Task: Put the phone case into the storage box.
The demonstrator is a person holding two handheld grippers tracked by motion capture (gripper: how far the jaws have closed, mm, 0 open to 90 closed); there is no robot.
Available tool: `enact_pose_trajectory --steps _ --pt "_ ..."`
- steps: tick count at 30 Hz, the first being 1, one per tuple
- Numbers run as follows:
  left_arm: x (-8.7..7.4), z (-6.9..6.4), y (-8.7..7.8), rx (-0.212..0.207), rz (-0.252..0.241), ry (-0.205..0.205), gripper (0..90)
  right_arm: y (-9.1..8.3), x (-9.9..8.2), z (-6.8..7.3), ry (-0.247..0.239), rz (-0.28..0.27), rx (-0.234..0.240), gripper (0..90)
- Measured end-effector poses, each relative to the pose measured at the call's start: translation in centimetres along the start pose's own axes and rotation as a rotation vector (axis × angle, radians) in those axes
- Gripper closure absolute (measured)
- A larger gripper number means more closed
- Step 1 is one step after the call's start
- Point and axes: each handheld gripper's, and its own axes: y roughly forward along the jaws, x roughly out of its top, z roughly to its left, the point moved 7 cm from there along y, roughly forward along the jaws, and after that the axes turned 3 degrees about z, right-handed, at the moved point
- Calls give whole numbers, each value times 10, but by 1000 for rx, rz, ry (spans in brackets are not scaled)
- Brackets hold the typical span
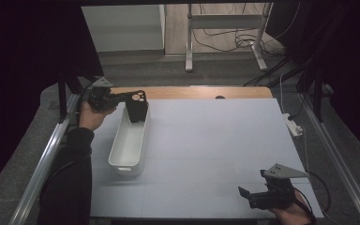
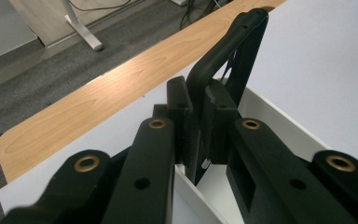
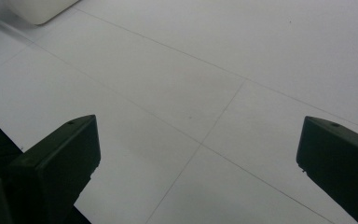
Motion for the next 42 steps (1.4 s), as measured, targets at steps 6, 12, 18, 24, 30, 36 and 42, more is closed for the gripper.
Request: enact_pose_trajectory --steps 6,12,18,24,30,36,42 --pt "2 3 4 11 -15 6 822 0 0 0 3 0 3 0" --pt "3 6 8 24 -28 21 822 0 0 0 6 2 5 0" --pt "5 9 11 33 -41 38 820 0 0 -1 7 3 7 0" --pt "3 12 12 37 -59 35 811 1 0 -1 8 4 7 0" --pt "1 14 13 46 -56 26 791 1 0 -1 8 6 7 0" --pt "1 15 15 58 -53 18 745 1 -1 -1 8 7 7 0" --pt "0 15 17 64 -43 3 712 1 -1 -1 8 6 7 0"
